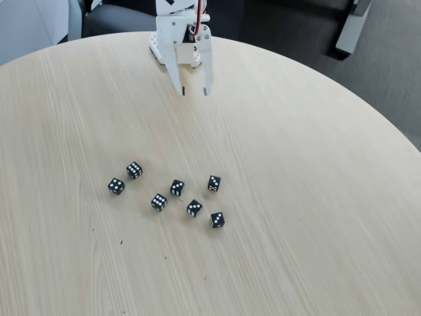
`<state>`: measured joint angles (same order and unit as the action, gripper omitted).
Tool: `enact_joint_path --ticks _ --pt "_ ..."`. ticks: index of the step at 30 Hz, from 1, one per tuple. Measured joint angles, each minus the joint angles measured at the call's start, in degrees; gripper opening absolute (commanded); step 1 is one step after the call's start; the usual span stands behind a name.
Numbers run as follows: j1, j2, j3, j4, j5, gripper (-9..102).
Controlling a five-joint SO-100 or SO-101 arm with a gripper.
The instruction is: Pick up the dice with number 6
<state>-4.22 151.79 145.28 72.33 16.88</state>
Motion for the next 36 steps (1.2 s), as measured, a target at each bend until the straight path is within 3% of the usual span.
enact_joint_path --ticks 12,19,26,36 --pt "0.4 -39.5 -30.4 0.4 19.6 23" --pt "0.5 -46.7 -37.4 0.3 28.2 26" --pt "7.6 -51.9 -37.7 0.3 35.3 28" --pt "18.5 -54.7 -37.7 -5.6 36.2 28"
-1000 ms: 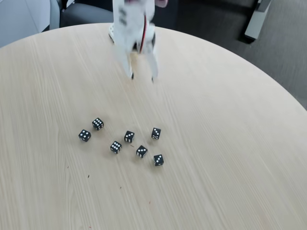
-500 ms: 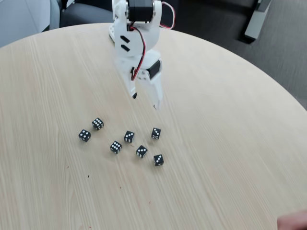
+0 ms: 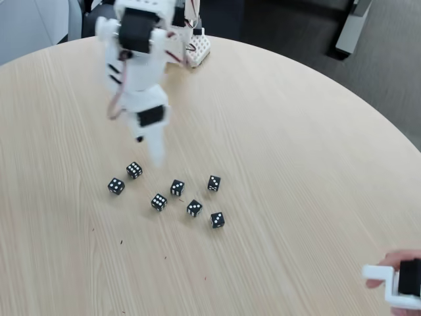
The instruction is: Pick up the dice with number 6
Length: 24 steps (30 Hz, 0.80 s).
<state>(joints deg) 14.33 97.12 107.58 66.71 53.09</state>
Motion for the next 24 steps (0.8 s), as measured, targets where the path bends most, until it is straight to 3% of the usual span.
enact_joint_path --ticks 14,24 --pt "3.9 -6.5 0.0 -13.3 -9.5 29" --pt "3.9 -6.5 0.0 -14.4 -10.2 28"
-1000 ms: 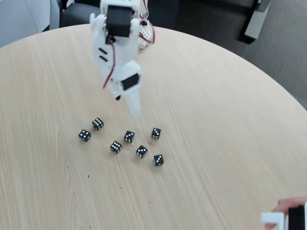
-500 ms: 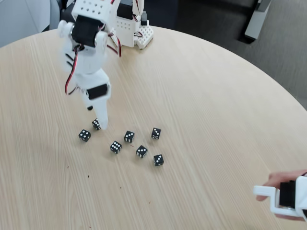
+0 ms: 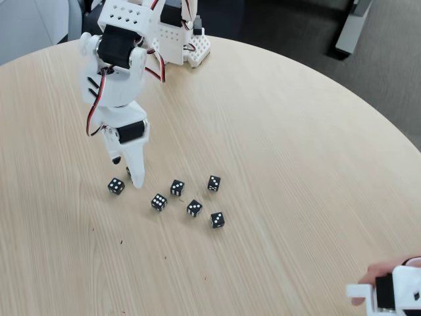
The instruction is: Pick up the dice with number 6
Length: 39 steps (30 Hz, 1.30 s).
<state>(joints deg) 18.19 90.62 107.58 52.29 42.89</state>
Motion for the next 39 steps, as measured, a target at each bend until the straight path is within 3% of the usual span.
enact_joint_path --ticks 13,30,39 --pt "-0.1 -5.8 0.0 6.4 2.0 28" --pt "-0.1 -7.9 0.0 6.9 4.6 20" --pt "0.0 -9.2 -0.2 6.9 3.8 22"
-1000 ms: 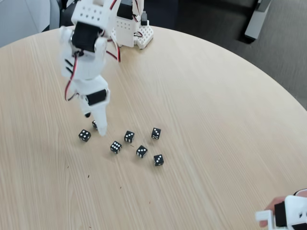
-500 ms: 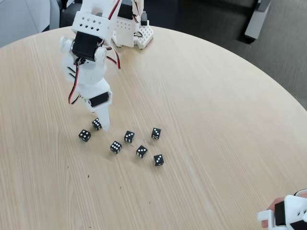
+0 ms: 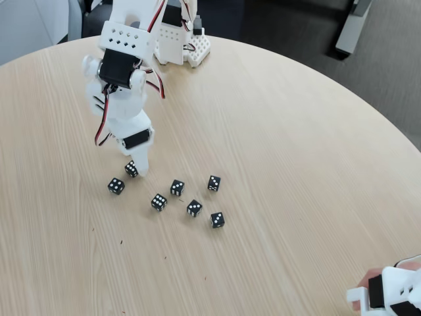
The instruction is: Pick up the dice with number 6
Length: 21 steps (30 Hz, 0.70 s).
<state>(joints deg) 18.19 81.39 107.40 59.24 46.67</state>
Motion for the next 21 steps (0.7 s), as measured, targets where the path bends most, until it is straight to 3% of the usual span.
enact_joint_path --ticks 21 --pt "3.4 -0.1 -0.4 -0.2 8.3 19"
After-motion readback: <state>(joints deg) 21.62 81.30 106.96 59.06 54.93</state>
